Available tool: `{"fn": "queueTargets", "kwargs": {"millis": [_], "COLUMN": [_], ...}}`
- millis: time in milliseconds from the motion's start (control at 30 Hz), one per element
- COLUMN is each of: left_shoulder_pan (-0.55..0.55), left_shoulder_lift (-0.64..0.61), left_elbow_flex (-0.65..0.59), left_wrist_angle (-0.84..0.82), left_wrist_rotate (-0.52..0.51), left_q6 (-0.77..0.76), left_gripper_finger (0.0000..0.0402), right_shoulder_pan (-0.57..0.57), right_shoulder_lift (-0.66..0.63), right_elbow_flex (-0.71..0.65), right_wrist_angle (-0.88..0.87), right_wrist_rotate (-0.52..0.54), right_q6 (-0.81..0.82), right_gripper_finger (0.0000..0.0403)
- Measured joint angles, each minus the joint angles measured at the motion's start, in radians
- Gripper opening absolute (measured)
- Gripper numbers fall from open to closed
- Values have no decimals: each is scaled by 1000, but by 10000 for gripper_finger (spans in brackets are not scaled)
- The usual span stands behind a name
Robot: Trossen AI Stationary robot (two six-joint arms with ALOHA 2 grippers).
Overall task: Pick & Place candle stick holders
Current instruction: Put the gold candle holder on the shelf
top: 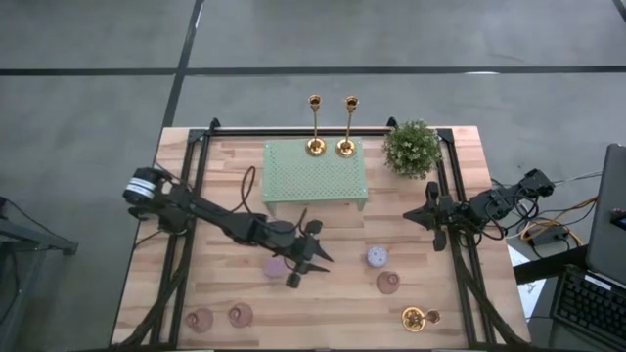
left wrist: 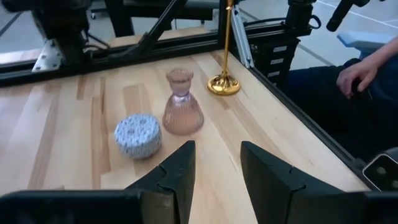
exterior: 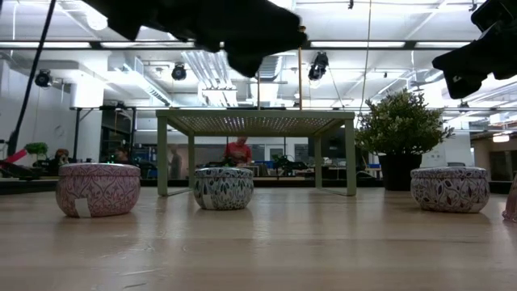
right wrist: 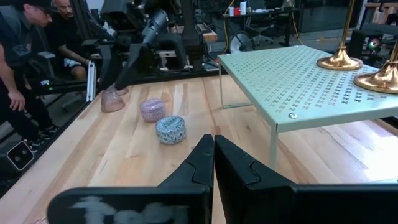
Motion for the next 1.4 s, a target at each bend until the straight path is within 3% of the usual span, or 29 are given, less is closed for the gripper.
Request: {"fn": "queueTargets", "kwargs": {"millis": [267, 567, 700, 1200, 1400], "left_shoulder_pan": [6, 10, 13, 37, 50], "left_shoulder_lift": [78, 84, 103, 259, 344], "left_elbow_flex": [98, 108, 129, 344, 450], "left_wrist_angle": [-61, -59, 19, -29, -59], "left_wrist_rotate": [4, 3, 1, 39, 114], "left_q6": [17, 16, 35, 60, 60], "left_gripper_finger": [133, 133, 133, 133, 133], "right_shoulder_pan": [0, 0, 0, 0, 0], "right_shoulder_lift": [0, 0, 0, 0, 0], "right_elbow_flex": [0, 0, 0, 0, 0], "right_wrist_angle": [0, 0, 0, 0, 0], "right_wrist_rotate": [0, 0, 0, 0, 0], "right_q6": [0, 0, 0, 0, 0], "right_gripper_finger": [8, 8, 8, 8, 8]}}
